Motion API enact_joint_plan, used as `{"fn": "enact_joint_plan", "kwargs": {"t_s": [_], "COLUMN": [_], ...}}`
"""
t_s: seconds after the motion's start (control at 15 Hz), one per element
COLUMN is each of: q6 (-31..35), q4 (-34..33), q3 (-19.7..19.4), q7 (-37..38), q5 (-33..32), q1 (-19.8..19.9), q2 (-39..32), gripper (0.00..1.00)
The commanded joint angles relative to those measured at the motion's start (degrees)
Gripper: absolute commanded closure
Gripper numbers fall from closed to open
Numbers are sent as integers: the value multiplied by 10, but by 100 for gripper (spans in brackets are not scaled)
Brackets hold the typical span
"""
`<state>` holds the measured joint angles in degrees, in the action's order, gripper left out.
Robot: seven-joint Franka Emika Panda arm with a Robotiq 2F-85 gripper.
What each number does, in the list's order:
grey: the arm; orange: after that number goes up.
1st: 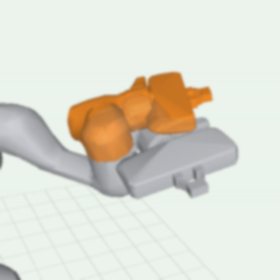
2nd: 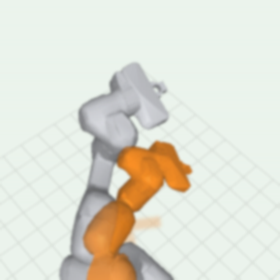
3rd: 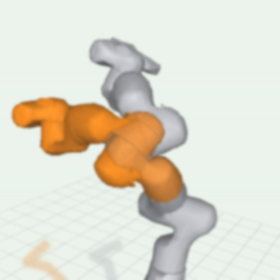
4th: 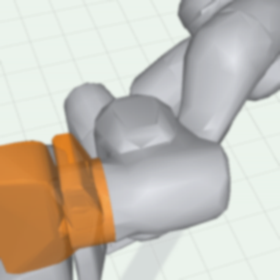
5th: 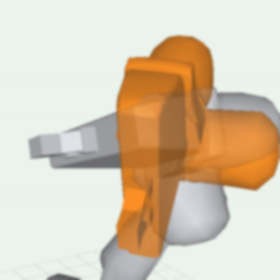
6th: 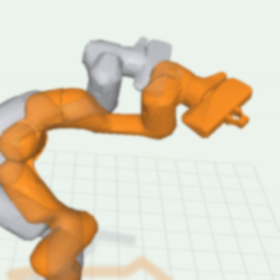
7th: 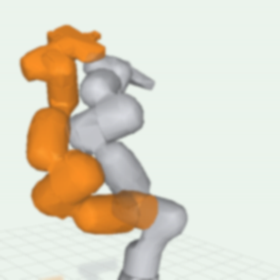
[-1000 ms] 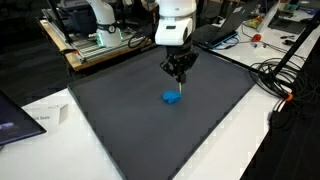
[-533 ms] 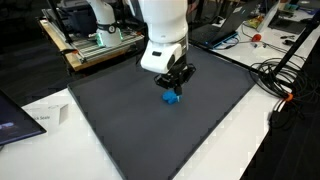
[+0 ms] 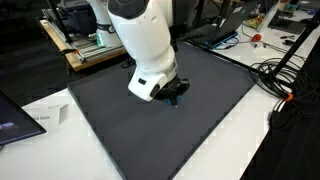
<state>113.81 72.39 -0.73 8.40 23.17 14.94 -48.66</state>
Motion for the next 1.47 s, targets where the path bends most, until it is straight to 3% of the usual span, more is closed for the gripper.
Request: {"fn": "enact_joint_plan", "kwargs": {"t_s": [0.0, 1.0, 1.4], "q6": [-40, -115, -113], "q4": [-66, -172, -159], "q3": [9, 24, 26], "q7": [26, 57, 48], "q5": [25, 62, 61], "q1": [17, 62, 63], "q2": [-49, -133, -114], "gripper": [97, 97, 97]}}
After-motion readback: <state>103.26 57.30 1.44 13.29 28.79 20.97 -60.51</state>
